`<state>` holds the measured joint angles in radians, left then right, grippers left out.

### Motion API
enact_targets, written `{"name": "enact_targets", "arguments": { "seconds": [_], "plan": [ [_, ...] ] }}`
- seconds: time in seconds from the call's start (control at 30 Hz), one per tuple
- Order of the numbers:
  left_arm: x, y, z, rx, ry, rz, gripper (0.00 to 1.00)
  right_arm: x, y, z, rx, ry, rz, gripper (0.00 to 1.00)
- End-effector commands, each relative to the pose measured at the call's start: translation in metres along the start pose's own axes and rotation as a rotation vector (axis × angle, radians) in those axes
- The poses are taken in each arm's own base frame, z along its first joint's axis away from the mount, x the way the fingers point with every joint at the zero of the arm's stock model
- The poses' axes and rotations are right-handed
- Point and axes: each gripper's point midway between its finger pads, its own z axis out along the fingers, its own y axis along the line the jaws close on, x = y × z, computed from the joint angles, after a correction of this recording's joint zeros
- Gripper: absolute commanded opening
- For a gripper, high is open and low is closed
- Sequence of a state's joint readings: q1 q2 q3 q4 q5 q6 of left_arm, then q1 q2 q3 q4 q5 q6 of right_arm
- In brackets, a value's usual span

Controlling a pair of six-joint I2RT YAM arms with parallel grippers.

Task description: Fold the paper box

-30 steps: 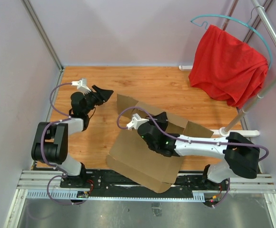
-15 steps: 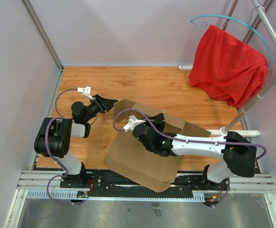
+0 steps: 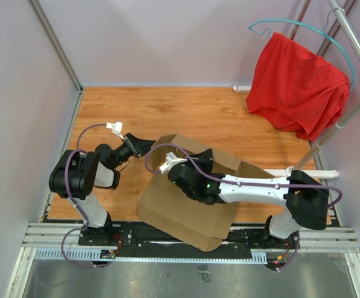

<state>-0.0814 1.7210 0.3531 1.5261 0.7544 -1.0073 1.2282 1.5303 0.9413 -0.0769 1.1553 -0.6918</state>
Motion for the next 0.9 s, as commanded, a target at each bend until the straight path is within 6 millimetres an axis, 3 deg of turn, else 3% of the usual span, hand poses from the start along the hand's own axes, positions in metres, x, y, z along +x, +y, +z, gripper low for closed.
{"name": "enact_targets", "arguments": {
  "seconds": [0.0, 0.37, 0.57, 0.87],
  "plan": [
    [0.008, -0.03, -0.006, 0.104, 0.009, 0.097, 0.45, -0.003, 0.013, -0.006, -0.066, -0.021, 0.019, 0.01],
    [0.041, -0.037, -0.008, 0.066, 0.07, 0.167, 0.46, -0.001, 0.013, -0.012, -0.137, -0.038, 0.044, 0.01],
    [0.058, -0.03, 0.002, 0.013, 0.125, 0.213, 0.46, -0.002, 0.019, -0.013, -0.169, -0.047, 0.053, 0.01],
    [0.068, -0.021, 0.011, -0.025, 0.128, 0.225, 0.46, -0.005, 0.028, -0.015, -0.235, -0.072, 0.063, 0.01]
  ]
}}
